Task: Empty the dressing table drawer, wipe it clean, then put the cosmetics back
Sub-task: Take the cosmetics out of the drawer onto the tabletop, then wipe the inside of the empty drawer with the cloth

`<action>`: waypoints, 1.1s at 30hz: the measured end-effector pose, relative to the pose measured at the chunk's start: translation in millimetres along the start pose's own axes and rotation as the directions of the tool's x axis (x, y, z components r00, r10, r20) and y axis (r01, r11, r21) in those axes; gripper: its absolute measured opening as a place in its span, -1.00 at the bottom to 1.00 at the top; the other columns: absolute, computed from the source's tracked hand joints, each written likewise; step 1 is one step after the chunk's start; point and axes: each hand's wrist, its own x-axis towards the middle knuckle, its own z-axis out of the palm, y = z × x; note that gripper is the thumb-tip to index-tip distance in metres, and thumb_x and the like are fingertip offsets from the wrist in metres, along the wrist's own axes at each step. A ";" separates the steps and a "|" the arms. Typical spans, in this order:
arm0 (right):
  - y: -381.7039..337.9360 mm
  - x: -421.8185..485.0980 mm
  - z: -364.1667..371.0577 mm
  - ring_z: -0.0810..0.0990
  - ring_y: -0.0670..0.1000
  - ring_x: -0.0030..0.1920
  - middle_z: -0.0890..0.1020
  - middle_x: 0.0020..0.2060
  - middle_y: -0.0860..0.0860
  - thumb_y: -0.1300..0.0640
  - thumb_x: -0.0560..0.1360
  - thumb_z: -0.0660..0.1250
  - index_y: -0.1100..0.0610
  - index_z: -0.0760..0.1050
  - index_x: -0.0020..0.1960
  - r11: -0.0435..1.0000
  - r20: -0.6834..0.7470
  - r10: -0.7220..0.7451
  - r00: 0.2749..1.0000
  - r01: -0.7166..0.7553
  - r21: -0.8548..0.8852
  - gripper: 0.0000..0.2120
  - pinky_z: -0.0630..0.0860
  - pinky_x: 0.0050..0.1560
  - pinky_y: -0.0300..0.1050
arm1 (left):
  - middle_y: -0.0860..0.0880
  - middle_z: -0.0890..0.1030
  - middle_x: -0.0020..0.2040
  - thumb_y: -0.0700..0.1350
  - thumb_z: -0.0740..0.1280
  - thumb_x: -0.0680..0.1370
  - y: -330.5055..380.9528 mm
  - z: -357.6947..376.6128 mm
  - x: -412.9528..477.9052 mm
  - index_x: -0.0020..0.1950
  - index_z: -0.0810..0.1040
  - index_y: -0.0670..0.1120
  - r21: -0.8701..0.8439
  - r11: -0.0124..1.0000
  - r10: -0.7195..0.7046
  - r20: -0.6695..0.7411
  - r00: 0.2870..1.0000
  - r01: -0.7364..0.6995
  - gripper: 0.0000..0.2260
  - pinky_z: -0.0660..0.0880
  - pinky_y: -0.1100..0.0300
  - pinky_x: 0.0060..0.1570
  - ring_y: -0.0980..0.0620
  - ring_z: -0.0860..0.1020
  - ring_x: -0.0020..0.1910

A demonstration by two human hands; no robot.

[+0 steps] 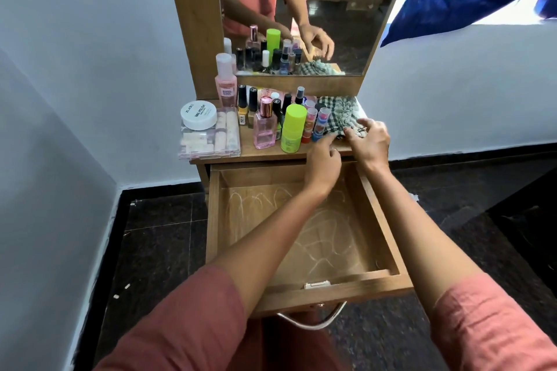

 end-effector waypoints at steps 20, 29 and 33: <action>-3.3 49.0 16.0 0.58 0.17 0.06 0.59 0.05 0.23 0.08 0.36 0.41 0.31 0.52 0.07 0.960 0.100 0.280 0.955 -0.278 -0.035 -0.62 0.48 -0.10 -0.10 | -0.18 0.39 0.36 -0.36 0.10 0.52 6.9 18.0 14.7 0.38 0.32 -0.19 -0.086 0.981 -0.169 0.047 0.985 0.172 -0.58 0.28 0.02 0.39 -0.11 0.35 0.36; 16.8 9.4 -11.4 0.54 0.04 -0.22 0.57 -0.28 0.11 0.12 0.31 0.46 0.20 0.53 -0.32 0.936 0.114 0.318 0.941 -0.331 0.122 -0.82 0.41 -0.37 -0.16 | -0.13 0.49 0.24 -0.25 0.20 0.54 -5.5 21.8 -10.0 0.30 0.40 -0.15 -0.214 0.957 -0.202 -0.017 0.979 0.194 -0.68 0.39 0.19 0.17 -0.03 0.47 0.19; 23.0 -21.9 -22.0 0.60 0.10 -0.14 0.62 -0.20 0.19 0.21 0.36 0.44 0.33 0.58 -0.17 0.899 0.191 0.284 0.940 -0.330 0.287 -0.83 0.54 -0.19 -0.02 | -0.16 0.52 0.19 -0.18 0.21 0.56 -14.5 21.3 -23.5 0.22 0.46 -0.17 -0.292 0.918 -0.298 -0.068 0.952 0.267 -0.75 0.40 0.18 0.06 -0.07 0.50 0.12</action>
